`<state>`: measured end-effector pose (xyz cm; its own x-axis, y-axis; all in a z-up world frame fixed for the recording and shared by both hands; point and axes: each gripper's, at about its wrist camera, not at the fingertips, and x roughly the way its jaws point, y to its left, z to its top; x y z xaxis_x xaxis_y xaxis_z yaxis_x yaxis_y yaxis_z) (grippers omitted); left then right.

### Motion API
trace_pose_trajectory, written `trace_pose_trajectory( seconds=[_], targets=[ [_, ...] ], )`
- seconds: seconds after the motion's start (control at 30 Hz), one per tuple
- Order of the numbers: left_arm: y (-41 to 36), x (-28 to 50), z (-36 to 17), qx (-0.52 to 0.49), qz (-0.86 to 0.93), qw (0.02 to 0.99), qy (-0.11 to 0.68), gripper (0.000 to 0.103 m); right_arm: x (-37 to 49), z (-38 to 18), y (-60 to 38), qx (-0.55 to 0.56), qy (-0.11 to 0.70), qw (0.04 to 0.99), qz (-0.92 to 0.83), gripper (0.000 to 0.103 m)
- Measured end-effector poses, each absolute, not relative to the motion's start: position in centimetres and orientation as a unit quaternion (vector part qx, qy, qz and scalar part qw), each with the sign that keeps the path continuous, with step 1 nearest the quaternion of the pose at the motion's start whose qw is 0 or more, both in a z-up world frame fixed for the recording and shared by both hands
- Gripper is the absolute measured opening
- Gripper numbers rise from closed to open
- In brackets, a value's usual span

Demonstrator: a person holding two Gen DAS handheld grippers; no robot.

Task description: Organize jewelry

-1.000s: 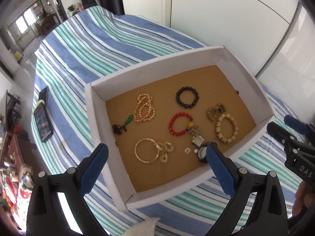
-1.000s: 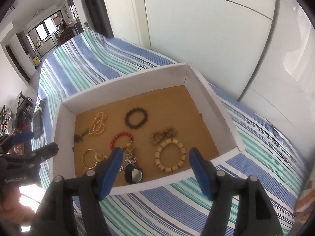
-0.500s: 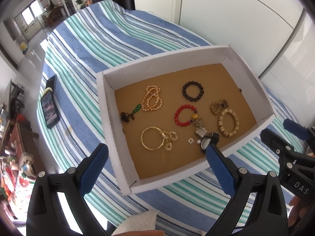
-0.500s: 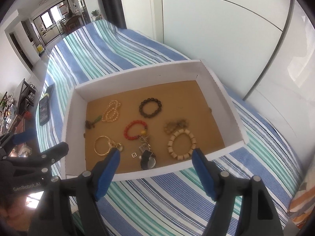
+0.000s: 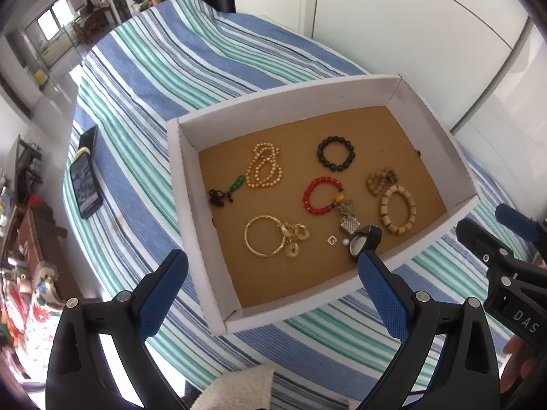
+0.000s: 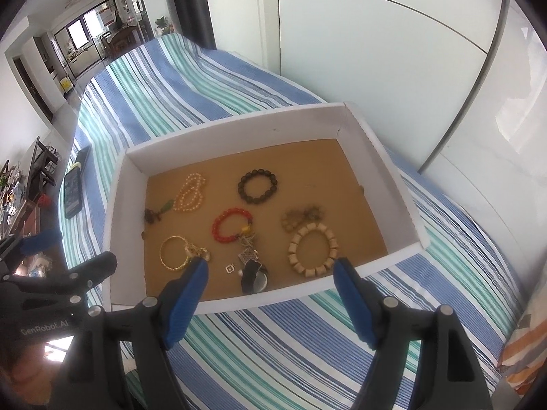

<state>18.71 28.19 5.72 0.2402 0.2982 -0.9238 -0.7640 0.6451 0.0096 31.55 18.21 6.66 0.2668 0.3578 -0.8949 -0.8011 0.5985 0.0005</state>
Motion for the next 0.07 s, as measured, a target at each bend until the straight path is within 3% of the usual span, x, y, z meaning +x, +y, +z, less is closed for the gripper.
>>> trace_pose_trajectory(
  seconds=[0.07],
  targets=[
    [28.16,18.73,5.73,-0.230,0.352,0.753,0.506,0.100,31.61,6.75,18.18,-0.233,0.470,0.761,0.381,0.077]
  ],
)
